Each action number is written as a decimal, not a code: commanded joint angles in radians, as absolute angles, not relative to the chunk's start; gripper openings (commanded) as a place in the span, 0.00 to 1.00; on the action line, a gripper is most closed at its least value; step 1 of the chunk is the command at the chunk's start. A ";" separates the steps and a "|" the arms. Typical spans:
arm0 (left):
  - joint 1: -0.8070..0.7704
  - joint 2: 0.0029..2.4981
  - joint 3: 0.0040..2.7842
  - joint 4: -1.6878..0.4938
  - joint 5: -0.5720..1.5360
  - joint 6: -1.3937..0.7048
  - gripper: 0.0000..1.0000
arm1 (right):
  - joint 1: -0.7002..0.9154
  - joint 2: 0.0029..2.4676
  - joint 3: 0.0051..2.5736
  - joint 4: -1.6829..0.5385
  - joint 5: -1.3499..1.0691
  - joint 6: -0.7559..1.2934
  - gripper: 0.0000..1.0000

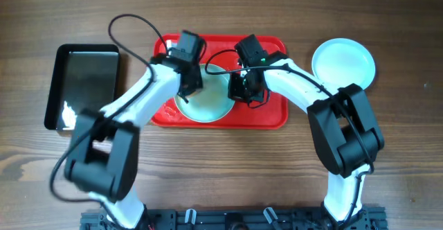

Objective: Clean dirty plates on tray and stack at the side
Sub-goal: 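Scrub the remaining plate with the sponge while the right gripper holds it, then lift the last plate with the right gripper and carry it right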

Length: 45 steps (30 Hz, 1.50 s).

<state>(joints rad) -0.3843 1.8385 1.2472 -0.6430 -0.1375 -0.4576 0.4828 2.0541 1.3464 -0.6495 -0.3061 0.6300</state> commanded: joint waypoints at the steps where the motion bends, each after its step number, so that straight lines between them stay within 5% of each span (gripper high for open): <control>1: -0.390 1.805 1.274 -0.624 0.131 -0.537 0.04 | 0.474 2.094 1.337 -0.662 -0.236 0.629 0.04; 12: -0.495 2.018 1.274 -0.620 0.162 -0.580 0.04 | 0.473 2.094 1.337 -0.663 -0.236 0.632 0.04; 22: -0.473 2.029 1.274 -0.828 -0.373 -0.421 0.04 | 0.473 2.094 1.337 -0.663 -0.236 0.629 0.04; 33: -0.459 2.029 1.274 -0.432 -0.706 -0.160 0.04 | 0.472 2.094 1.337 -0.669 -0.233 0.626 0.04; 40: -0.452 1.934 1.277 -0.194 -0.673 -0.268 0.04 | 0.470 2.094 1.337 -0.651 -0.232 0.632 0.04; 45: -0.386 1.667 1.277 -0.394 -0.104 -0.379 0.04 | 0.458 2.086 1.340 -0.652 -0.223 0.629 0.04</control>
<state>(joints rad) -0.4400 1.8236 1.2690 -0.3065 -0.4675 -0.3023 0.4751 2.0541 1.3472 -0.6468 -0.3019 0.6300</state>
